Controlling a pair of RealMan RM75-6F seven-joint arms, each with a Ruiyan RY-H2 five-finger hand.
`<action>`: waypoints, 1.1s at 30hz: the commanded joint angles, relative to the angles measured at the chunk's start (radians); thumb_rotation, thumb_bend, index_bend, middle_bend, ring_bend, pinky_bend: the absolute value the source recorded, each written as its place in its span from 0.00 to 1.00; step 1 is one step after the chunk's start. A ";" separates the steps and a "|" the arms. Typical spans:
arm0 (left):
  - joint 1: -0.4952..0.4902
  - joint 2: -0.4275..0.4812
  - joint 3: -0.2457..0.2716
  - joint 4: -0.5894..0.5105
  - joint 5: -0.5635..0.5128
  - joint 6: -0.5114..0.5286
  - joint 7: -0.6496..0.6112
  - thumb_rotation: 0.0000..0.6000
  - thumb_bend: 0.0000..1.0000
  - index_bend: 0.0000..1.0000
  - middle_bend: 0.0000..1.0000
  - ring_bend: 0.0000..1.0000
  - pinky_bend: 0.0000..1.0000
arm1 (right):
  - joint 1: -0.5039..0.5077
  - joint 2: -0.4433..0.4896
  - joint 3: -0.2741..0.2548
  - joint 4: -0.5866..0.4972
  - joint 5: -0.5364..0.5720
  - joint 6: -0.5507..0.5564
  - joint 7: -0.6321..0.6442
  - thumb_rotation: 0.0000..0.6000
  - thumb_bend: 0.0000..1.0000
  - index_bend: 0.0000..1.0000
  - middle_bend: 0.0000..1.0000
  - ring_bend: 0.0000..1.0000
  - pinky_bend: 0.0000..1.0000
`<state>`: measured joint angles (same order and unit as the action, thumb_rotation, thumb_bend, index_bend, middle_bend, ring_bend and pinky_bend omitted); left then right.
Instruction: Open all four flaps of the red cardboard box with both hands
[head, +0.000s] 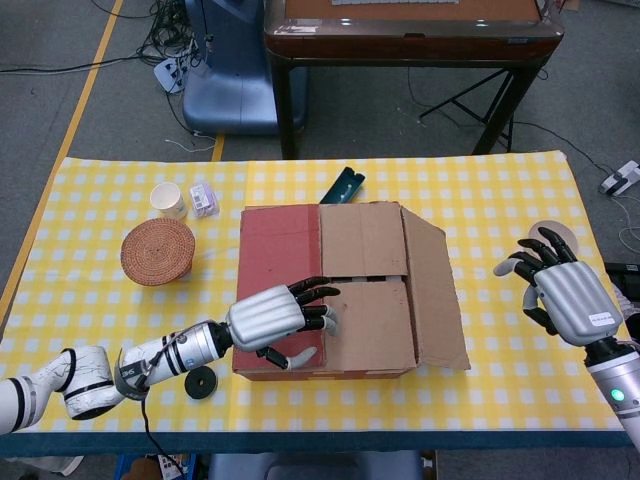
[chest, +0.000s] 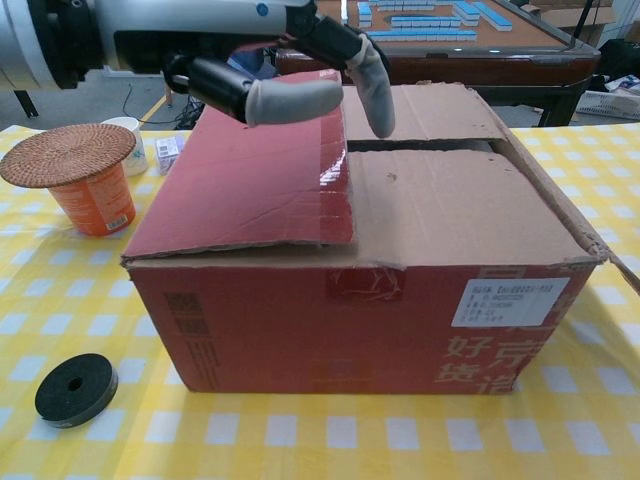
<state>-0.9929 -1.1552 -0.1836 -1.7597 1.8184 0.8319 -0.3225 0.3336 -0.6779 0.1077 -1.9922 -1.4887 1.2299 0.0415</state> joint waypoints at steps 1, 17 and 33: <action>-0.032 -0.041 -0.020 0.001 -0.077 -0.058 0.099 0.30 0.55 0.39 0.28 0.07 0.00 | -0.004 -0.002 -0.001 0.007 -0.004 0.000 0.009 1.00 1.00 0.37 0.35 0.15 0.03; -0.062 -0.113 -0.040 0.014 -0.363 -0.131 0.408 0.08 0.55 0.43 0.33 0.09 0.00 | -0.013 -0.011 0.000 0.034 -0.008 -0.001 0.038 1.00 1.00 0.37 0.35 0.15 0.03; -0.043 -0.083 -0.009 -0.008 -0.428 -0.076 0.546 0.08 0.55 0.44 0.34 0.09 0.00 | -0.023 -0.011 0.001 0.035 -0.010 0.005 0.039 1.00 1.00 0.37 0.35 0.15 0.03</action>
<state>-1.0398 -1.2437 -0.1942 -1.7646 1.3935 0.7505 0.2183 0.3104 -0.6889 0.1092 -1.9573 -1.4983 1.2348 0.0810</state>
